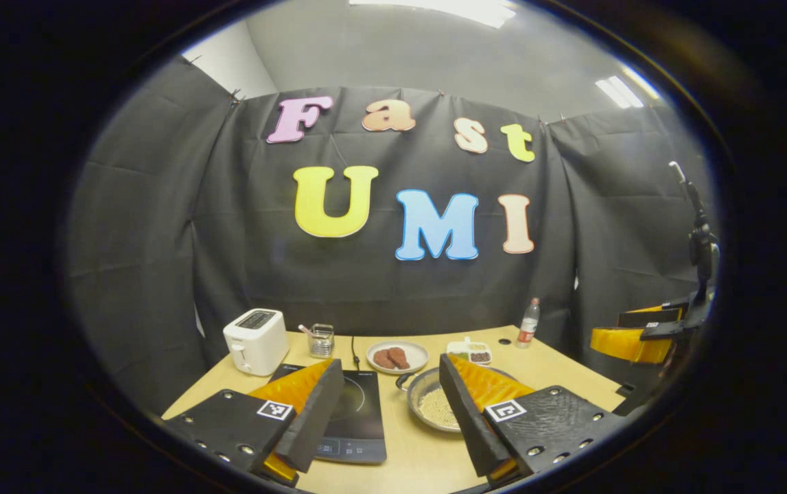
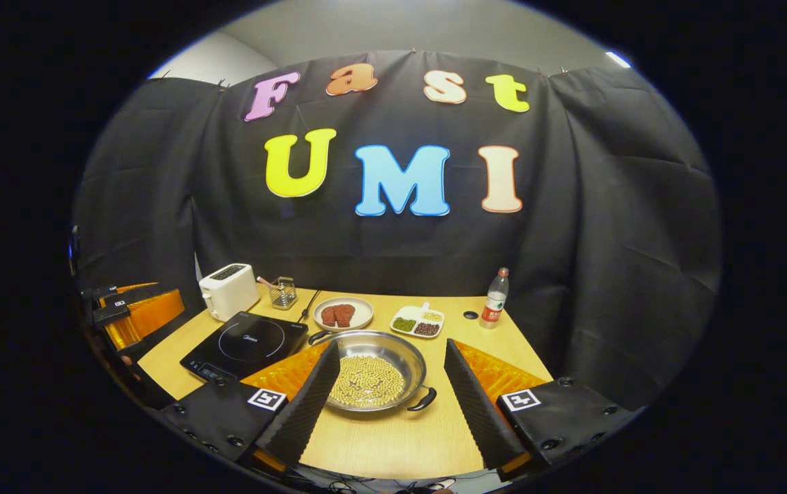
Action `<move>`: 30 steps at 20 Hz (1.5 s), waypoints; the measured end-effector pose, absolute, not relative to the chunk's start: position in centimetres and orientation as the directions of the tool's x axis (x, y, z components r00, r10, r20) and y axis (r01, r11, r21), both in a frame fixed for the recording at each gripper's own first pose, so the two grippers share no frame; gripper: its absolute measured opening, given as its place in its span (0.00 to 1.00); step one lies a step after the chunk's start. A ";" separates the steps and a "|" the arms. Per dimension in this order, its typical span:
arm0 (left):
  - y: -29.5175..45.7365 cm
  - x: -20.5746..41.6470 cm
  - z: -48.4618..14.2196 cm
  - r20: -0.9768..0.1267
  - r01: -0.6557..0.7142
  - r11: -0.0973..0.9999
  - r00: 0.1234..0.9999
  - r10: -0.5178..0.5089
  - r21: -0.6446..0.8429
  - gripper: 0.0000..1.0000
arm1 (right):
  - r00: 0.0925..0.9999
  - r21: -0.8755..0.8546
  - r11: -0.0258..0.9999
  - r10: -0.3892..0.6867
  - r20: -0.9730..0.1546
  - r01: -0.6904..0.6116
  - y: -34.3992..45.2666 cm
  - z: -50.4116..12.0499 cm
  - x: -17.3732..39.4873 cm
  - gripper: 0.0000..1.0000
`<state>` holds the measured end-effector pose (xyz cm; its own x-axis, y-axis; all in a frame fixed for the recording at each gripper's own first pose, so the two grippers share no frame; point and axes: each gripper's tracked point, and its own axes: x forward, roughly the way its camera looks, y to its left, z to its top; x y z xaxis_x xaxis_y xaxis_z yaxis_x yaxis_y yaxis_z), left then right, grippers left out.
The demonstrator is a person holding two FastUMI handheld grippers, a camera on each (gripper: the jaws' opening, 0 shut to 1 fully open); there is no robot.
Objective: First push the handle of the pot to place it horizontally, then grasp the pot with both hands and set it on the induction cooktop.
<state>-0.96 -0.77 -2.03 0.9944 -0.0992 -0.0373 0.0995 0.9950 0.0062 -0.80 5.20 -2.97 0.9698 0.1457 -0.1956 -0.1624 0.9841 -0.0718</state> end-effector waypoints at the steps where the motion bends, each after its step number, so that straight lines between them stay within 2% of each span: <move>1: -0.6 -1.0 -2.3 -0.039 0.096 0.995 0.995 -0.096 0.000 0.86 | 0.964 -0.071 0.982 0.157 -0.215 -0.176 5.5 -3.3 -0.6 0.97; 2: -0.6 -1.1 -2.4 -0.041 0.097 0.995 0.994 -0.097 -0.009 0.82 | 0.956 -0.075 0.979 0.169 -0.241 -0.191 5.8 -3.8 -0.3 0.97; 4: -0.2 -1.1 -2.8 -0.045 0.087 0.996 0.995 -0.088 -0.019 0.86 | 0.941 -0.091 0.975 0.167 -0.293 -0.202 5.8 -5.3 0.2 0.98; 6: 0.7 -1.5 -3.3 -0.051 0.065 0.998 0.997 -0.065 -0.019 0.82 | 0.924 -0.092 0.970 0.180 -0.337 -0.223 6.3 -6.8 0.3 0.98; 8: 1.5 -2.0 -4.3 -0.065 0.046 0.999 0.997 -0.047 -0.022 0.86 | 0.904 -0.085 0.966 0.196 -0.380 -0.245 6.9 -8.6 0.5 0.89; 9: 1.9 -2.2 -4.7 -0.069 0.036 0.999 0.997 -0.038 -0.025 0.82 | 0.892 -0.078 0.964 0.202 -0.405 -0.254 7.0 -9.7 0.7 0.68; 11: 2.8 -2.5 -5.8 -0.092 0.016 0.999 0.996 -0.019 -0.030 0.86 | 0.860 -0.067 0.957 0.221 -0.461 -0.282 7.8 -11.8 0.9 0.44; 12: 3.3 -2.7 -6.4 -0.105 0.005 0.999 0.994 -0.008 -0.033 0.86 | 0.842 -0.062 0.954 0.228 -0.489 -0.295 8.1 -13.0 1.2 0.41; 13: 3.7 -2.7 -6.9 -0.116 -0.006 0.999 0.993 0.001 -0.037 0.82 | 0.828 -0.052 0.953 0.230 -0.512 -0.297 8.3 -13.9 1.4 0.26; 15: 4.3 -2.8 -7.6 -0.135 -0.027 0.999 0.991 0.021 -0.045 0.86 | 0.778 -0.027 0.943 0.256 -0.573 -0.331 8.8 -16.0 1.6 0.08; 16: 4.6 -2.7 -7.9 -0.143 -0.036 0.998 0.989 0.029 -0.052 0.86 | 0.763 -0.015 0.940 0.268 -0.588 -0.342 8.8 -16.1 1.3 0.04; 17: 4.7 -2.6 -8.4 -0.151 -0.045 0.997 0.988 0.036 -0.057 0.86 | 0.741 0.002 0.932 0.289 -0.607 -0.363 9.2 -16.9 1.8 0.07; 18: 4.8 -2.4 -8.7 -0.157 -0.054 0.997 0.987 0.044 -0.060 0.82 | 0.720 0.026 0.930 0.301 -0.626 -0.366 9.4 -17.7 1.8 0.02; 24: 6.1 -0.6 -9.5 -0.185 -0.118 0.991 0.977 0.106 -0.055 0.82 | 0.628 0.085 0.933 0.300 -0.718 -0.349 7.5 -21.7 4.7 0.02; 25: 6.5 -0.3 -9.4 -0.185 -0.139 0.989 0.974 0.128 -0.049 0.82 | 0.602 0.099 0.932 0.304 -0.738 -0.350 7.1 -22.4 5.0 0.00; 29: 7.2 0.4 -8.7 -0.203 -0.213 0.977 0.958 0.203 -0.029 0.82 | 0.519 0.116 0.924 0.304 -0.799 -0.363 5.5 -24.7 6.5 0.02; 30: 6.9 0.6 -8.4 -0.206 -0.220 0.975 0.956 0.211 -0.026 0.86 | 0.506 0.119 0.921 0.308 -0.805 -0.370 5.4 -25.0 6.9 0.02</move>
